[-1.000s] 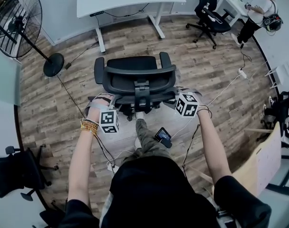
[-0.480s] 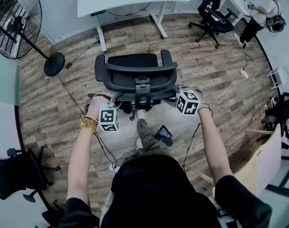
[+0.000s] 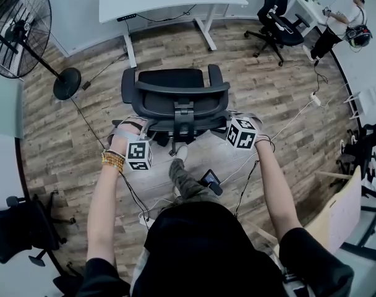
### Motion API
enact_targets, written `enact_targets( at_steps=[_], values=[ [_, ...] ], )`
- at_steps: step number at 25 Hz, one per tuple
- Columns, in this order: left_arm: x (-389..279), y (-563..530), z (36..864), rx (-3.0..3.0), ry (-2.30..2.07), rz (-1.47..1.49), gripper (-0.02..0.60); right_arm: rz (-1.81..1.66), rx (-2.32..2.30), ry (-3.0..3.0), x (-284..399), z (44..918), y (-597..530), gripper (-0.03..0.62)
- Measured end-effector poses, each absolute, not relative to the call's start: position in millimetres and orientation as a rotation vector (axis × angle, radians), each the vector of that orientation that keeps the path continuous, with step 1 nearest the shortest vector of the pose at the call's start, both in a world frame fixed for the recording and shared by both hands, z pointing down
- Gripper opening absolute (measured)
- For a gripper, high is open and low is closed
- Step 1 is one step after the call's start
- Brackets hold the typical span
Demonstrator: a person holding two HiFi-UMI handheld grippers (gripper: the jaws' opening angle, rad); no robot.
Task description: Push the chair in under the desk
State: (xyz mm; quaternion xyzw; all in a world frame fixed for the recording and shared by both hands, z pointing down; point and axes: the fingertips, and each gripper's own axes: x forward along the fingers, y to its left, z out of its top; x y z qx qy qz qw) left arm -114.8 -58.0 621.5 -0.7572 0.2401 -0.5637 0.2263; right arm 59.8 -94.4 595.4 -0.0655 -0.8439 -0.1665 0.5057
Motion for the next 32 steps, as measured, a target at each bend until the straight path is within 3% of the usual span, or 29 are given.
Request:
enact_targets(
  at_steps=[32],
  values=[
    [-231.7,-225.2,623.0,-2.081,0.655,-1.557,0.104,-0.331,-0.214,-2.002,-55.5,597.6,-258.6,0.123]
  ],
)
